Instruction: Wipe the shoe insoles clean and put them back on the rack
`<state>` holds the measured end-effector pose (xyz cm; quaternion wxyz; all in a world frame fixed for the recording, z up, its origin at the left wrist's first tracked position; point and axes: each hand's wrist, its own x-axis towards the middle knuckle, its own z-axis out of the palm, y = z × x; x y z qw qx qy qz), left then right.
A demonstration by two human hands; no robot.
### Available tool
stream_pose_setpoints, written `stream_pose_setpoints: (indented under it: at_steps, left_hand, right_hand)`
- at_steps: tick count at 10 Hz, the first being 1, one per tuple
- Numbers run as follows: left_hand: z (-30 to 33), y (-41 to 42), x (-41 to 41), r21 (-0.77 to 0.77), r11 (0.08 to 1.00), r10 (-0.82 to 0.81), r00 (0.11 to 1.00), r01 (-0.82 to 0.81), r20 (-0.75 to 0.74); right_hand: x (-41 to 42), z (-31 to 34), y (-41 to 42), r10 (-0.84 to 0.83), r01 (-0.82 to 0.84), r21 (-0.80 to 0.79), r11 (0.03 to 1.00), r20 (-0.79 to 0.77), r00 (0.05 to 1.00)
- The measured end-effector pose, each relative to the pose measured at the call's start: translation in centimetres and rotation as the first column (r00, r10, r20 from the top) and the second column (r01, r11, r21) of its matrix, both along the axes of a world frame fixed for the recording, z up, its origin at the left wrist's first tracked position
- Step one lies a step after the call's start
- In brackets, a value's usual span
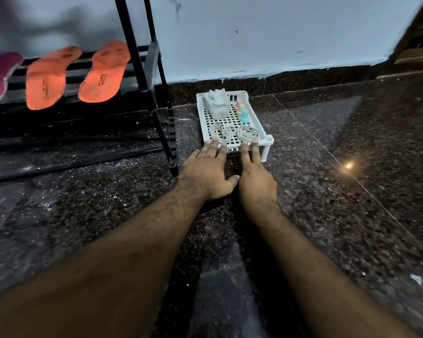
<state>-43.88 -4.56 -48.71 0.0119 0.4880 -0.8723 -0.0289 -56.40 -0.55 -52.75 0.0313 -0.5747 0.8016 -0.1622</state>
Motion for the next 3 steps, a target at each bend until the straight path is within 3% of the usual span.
stream_pose_setpoints:
  at_steps: [2,3]
  left_hand:
    - [1.5,2.7,0.4,-0.026,0.997,0.071,0.994,-0.074,-0.083]
    - [3.1,4.7,2.0,-0.072,0.994,0.073,0.99,-0.082,-0.121]
  right_hand:
    - [0.4,1.2,1.8,0.087,-0.087,0.011,0.996,-0.031,0.996]
    - [1.5,3.0,3.1,0.115,-0.122,-0.038,0.992,-0.149,0.982]
